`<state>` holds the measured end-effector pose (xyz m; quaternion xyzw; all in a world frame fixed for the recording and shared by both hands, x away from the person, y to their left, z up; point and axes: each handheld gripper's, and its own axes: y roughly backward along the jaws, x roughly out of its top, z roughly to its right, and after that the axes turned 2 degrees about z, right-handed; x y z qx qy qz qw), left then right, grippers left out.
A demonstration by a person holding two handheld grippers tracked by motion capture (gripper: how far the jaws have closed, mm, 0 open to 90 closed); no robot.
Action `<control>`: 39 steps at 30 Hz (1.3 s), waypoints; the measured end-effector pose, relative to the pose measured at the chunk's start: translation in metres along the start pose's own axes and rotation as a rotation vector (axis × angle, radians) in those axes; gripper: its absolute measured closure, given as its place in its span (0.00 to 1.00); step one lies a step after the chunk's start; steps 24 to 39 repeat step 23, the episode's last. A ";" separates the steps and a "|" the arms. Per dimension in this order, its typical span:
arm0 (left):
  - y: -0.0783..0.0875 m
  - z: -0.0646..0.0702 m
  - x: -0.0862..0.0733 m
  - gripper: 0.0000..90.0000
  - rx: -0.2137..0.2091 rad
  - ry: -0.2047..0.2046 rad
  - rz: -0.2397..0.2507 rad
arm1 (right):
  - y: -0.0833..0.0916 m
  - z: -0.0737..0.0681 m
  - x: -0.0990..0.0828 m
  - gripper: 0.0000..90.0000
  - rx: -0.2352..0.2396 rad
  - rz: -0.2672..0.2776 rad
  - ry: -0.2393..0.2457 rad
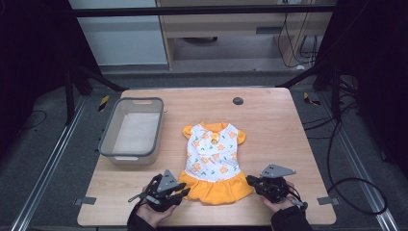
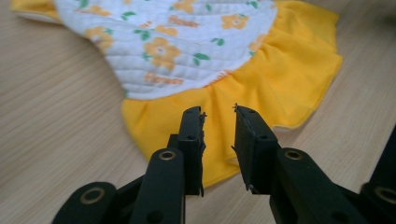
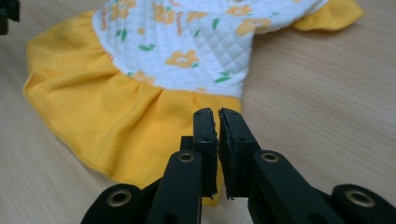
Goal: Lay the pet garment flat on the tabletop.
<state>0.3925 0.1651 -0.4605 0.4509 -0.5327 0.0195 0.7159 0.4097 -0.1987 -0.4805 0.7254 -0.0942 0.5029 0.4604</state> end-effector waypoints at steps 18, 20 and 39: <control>0.054 -0.065 -0.046 0.46 0.218 0.173 0.043 | 0.018 0.051 -0.006 0.48 -0.237 0.096 -0.128; 0.056 -0.071 -0.050 0.43 0.238 0.193 0.046 | 0.020 0.057 -0.009 0.41 -0.264 0.099 -0.140; 0.058 -0.079 -0.056 0.39 0.252 0.221 0.041 | 0.024 0.065 -0.012 0.33 -0.306 0.099 -0.146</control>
